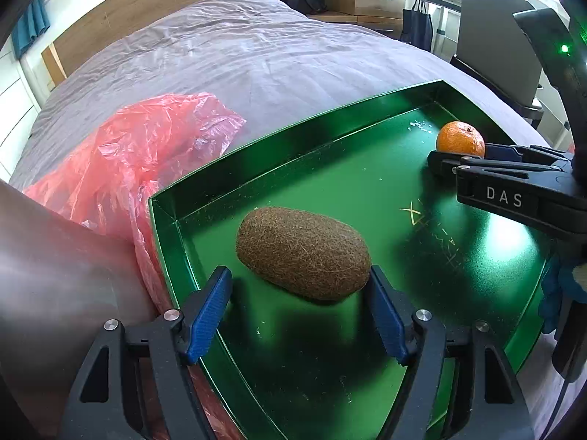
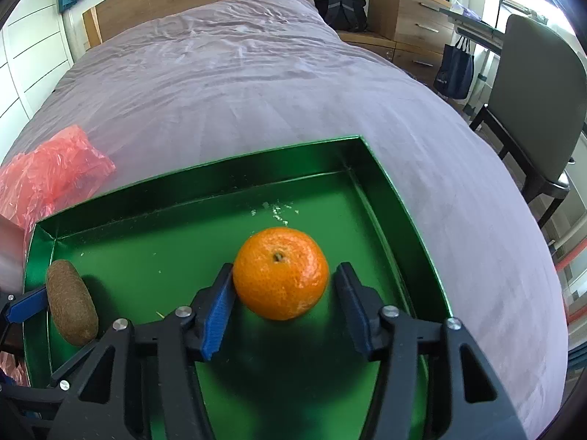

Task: Organize fruits
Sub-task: 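Lower and open left gripper releasing the kiwi while right gripper releases the mandarin in the tray, then withdraw both open grippers from the tray back toward the fruits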

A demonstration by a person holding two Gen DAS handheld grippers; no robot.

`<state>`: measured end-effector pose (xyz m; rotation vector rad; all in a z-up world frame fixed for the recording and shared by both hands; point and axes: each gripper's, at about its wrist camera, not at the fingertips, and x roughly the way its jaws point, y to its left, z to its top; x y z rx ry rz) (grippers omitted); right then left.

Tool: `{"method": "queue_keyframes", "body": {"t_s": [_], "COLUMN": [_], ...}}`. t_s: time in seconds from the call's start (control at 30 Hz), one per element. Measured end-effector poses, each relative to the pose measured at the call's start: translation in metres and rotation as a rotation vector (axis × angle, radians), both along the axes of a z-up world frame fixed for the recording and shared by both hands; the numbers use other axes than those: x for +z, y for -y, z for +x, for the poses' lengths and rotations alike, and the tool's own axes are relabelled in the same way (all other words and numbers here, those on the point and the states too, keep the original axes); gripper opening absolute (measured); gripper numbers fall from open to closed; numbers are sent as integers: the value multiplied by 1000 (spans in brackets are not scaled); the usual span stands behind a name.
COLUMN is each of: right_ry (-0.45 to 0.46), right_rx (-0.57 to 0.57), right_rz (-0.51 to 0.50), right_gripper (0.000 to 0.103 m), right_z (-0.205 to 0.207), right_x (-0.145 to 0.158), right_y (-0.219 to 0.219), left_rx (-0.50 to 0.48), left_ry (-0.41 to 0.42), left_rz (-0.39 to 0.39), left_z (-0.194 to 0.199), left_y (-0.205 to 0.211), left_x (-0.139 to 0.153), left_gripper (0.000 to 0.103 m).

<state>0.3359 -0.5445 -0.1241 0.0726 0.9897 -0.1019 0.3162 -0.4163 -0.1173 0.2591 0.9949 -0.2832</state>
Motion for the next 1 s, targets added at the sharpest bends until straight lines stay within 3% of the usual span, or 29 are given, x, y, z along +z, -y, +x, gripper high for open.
{"method": "queue_keyframes", "body": {"t_s": [0.1, 0.17, 0.27, 0.67, 1.0], "right_ry": [-4, -13, -22, -33, 44], "right_rx": [-4, -11, -11, -18, -78], "right_rz": [-4, -10, -34, -79, -76], "right_gripper": [64, 87, 103, 103, 103], "right_z": [-3, -3, -2, -20, -83], "right_x": [1, 1, 3, 19, 65], "right_y": [-2, -3, -5, -11, -2], "left_rx": [-7, -14, -27, -46, -100], "left_ry": [2, -1, 0, 14, 47], "left_rz": [11, 14, 35, 31, -22], "left_z": [-2, -3, -5, -20, -69], "left_y": [0, 1, 4, 2, -6], "left_x": [1, 2, 4, 26, 70], "left_gripper": [70, 71, 75, 81, 81]}}
